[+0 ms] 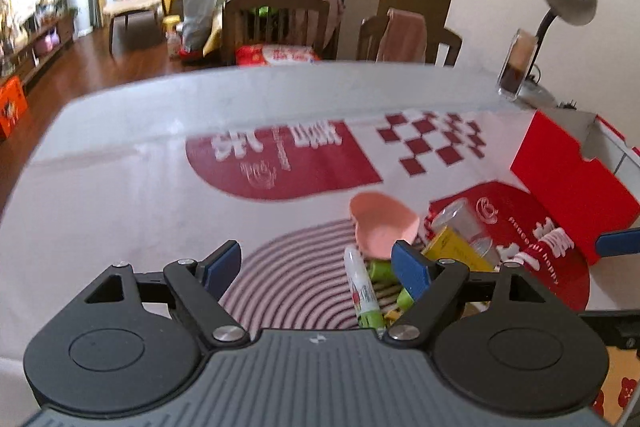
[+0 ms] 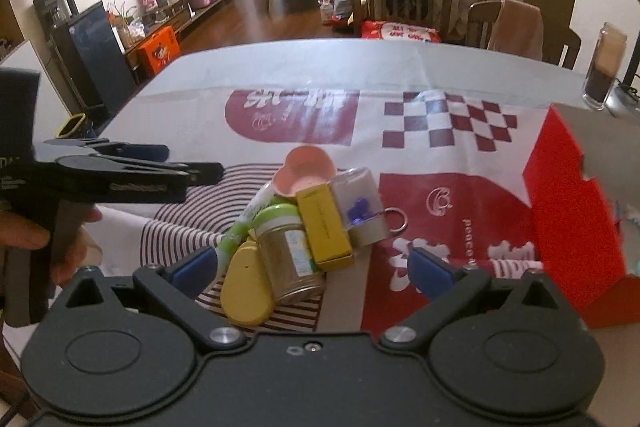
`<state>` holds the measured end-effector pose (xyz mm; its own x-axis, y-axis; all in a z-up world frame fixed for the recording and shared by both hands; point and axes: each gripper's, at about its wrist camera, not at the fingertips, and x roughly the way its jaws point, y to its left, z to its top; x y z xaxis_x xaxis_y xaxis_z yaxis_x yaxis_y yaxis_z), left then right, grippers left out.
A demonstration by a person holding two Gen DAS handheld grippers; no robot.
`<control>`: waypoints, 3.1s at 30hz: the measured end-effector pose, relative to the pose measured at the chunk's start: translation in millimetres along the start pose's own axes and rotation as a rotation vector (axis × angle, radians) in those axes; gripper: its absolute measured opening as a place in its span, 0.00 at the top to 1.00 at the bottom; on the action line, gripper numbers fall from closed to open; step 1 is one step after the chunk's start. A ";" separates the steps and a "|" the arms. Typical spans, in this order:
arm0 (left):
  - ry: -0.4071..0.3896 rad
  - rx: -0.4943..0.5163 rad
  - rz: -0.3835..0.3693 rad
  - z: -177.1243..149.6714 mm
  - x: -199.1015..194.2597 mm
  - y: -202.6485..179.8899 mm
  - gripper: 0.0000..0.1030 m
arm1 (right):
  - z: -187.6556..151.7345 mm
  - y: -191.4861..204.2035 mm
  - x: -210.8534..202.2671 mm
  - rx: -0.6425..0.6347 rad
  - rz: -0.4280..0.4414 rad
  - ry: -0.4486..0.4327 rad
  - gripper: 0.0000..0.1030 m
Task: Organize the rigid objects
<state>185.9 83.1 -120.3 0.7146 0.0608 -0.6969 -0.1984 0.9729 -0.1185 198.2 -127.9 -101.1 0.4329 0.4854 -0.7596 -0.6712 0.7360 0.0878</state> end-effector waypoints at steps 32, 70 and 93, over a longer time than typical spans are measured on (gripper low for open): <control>0.104 0.154 0.000 -30.6 61.9 -25.0 0.69 | -3.7 14.9 81.5 -0.024 0.021 0.157 0.54; 0.046 -0.075 -0.226 -1.6 -32.1 -13.9 0.84 | -2.8 -10.6 -19.1 0.132 0.024 0.016 0.59; -0.019 0.064 -0.454 83.8 -44.6 -168.8 0.84 | 9.8 -155.5 -78.0 0.202 -0.154 -0.099 0.60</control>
<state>243.8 -65.2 -9.9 0.7321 -0.3712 -0.5712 0.1791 0.9139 -0.3643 274.7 -275.6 -49.2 0.5838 0.3968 -0.7083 -0.4633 0.8793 0.1107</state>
